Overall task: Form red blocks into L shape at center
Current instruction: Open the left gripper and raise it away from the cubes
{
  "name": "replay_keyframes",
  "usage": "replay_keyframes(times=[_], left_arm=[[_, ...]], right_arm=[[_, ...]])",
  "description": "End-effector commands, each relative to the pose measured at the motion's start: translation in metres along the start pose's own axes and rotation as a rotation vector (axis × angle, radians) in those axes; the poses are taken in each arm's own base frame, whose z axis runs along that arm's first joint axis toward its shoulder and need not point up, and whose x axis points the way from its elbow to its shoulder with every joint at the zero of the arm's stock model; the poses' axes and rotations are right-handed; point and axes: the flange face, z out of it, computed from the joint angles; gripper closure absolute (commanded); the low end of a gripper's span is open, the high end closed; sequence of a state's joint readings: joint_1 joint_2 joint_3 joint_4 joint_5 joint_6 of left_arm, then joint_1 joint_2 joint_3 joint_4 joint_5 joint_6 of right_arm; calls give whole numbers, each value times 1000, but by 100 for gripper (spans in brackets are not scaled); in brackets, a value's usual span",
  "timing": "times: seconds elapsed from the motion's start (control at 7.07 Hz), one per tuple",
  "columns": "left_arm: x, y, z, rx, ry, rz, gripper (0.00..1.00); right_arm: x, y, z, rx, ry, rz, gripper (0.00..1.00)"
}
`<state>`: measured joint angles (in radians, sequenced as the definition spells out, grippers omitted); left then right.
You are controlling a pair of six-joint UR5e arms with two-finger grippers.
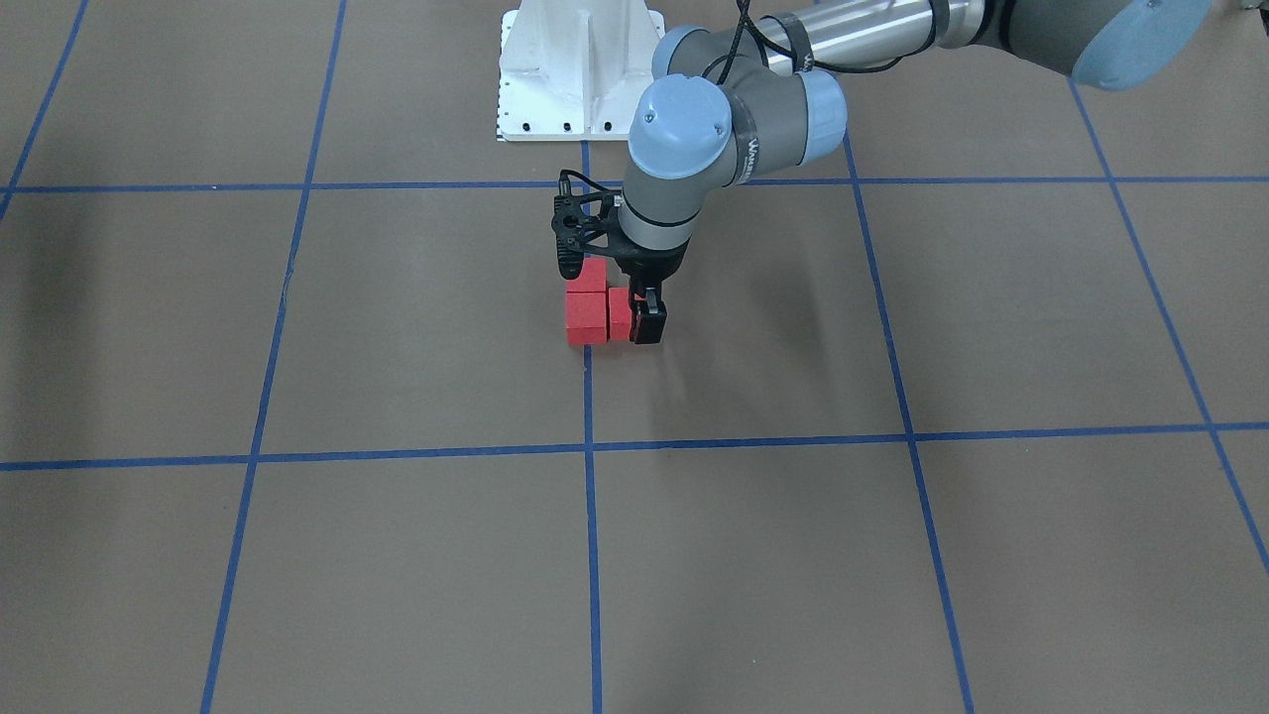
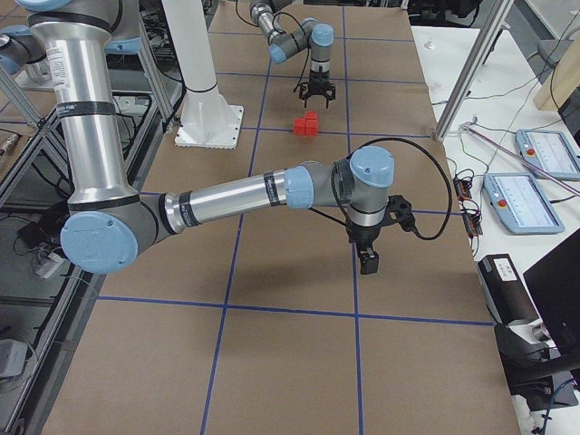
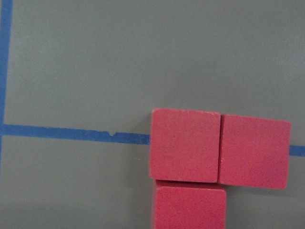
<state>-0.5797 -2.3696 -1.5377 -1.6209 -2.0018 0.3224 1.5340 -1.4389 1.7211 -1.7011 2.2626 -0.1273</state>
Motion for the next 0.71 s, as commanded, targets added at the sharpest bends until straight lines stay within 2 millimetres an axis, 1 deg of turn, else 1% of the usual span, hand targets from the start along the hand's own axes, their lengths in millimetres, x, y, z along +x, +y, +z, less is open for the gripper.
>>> replay_keyframes(times=[0.0, 0.14, 0.28, 0.42, 0.57], left_arm=[[-36, 25, -24, -4, -50, -55, 0], [-58, 54, -33, -20, -78, -96, 0], [-99, 110, -49, -52, -124, -171, 0], [-125, 169, -66, -72, -166, -262, 0], [-146, 235, -86, -94, -208, -403, 0]], right_arm=[[0, 0, 0, 0, 0, 0, 0], [1, 1, 1, -2, 0, 0, 0], [2, 5, 3, -7, -1, 4, 0], [3, 6, 5, -9, -1, 6, 0], [3, 6, 4, -8, -1, 5, 0]])
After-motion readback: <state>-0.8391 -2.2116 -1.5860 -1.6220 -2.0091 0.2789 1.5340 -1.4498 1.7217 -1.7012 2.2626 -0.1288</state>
